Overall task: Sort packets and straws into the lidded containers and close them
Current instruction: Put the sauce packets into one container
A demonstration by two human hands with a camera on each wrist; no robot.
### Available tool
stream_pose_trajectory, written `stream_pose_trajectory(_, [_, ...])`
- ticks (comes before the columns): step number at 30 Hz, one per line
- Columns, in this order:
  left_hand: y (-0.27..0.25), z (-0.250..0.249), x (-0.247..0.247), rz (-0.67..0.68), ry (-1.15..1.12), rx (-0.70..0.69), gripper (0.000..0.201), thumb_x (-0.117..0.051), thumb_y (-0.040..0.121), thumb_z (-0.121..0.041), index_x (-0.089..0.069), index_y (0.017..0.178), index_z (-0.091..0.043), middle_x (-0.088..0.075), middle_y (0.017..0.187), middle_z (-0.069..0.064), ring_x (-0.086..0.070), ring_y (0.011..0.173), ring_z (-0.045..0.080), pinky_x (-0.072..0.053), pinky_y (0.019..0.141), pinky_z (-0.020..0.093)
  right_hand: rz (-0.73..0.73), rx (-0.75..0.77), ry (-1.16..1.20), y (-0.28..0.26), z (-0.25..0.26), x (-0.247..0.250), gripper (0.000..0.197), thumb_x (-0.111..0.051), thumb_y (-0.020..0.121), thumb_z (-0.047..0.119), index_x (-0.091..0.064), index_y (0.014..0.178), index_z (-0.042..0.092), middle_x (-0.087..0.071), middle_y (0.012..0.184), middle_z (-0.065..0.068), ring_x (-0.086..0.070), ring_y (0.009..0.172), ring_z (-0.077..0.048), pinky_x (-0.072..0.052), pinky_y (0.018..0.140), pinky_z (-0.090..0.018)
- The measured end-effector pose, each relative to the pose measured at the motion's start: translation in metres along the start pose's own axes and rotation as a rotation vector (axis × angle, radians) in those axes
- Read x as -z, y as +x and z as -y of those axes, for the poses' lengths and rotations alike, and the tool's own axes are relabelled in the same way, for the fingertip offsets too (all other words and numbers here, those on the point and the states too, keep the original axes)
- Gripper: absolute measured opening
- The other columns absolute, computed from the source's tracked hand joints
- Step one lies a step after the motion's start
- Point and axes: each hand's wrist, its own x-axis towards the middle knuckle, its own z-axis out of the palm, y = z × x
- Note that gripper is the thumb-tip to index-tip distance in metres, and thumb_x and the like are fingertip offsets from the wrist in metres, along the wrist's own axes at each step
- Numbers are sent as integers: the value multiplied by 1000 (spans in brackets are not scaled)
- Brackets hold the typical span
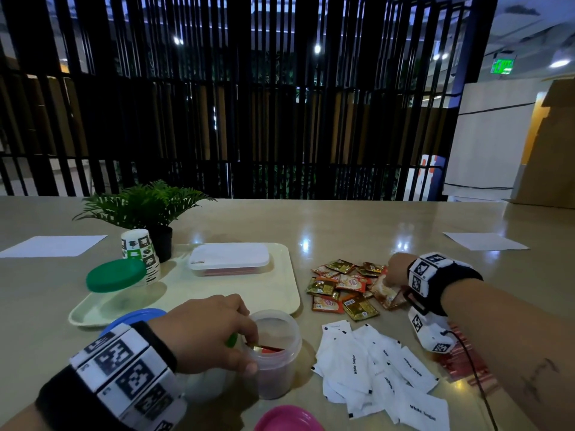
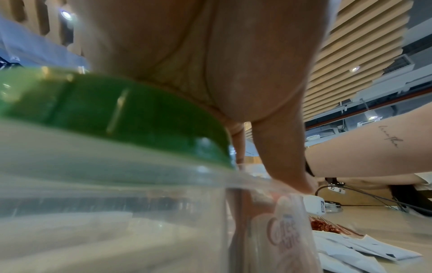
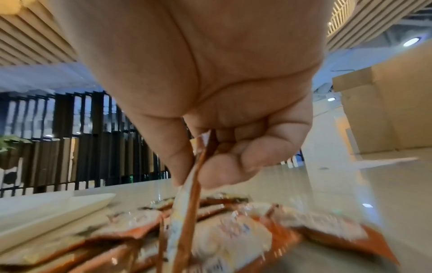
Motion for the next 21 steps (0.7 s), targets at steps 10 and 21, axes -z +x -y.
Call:
stream_pose_trajectory(10, [0, -2, -3, -43, -36, 15, 39, -61, 84, -58, -43, 113, -40, -47, 121, -8, -46, 107, 13, -39, 83, 30, -30, 389, 412, -89, 69, 53, 18, -53, 96, 18, -53, 113, 13, -63, 93, -6, -60, 72, -15, -55, 71, -30])
stream_pose_trajectory(21, [2, -2, -6, -67, -75, 15, 44, -66, 83, -54, -47, 117, -35, -49, 117, -3, -49, 106, 18, -42, 87, 35, -32, 646, 154, -154, 140, 8, 10, -54, 93, 21, -63, 95, 15, -68, 79, 1, -67, 65, -10, -54, 58, -24])
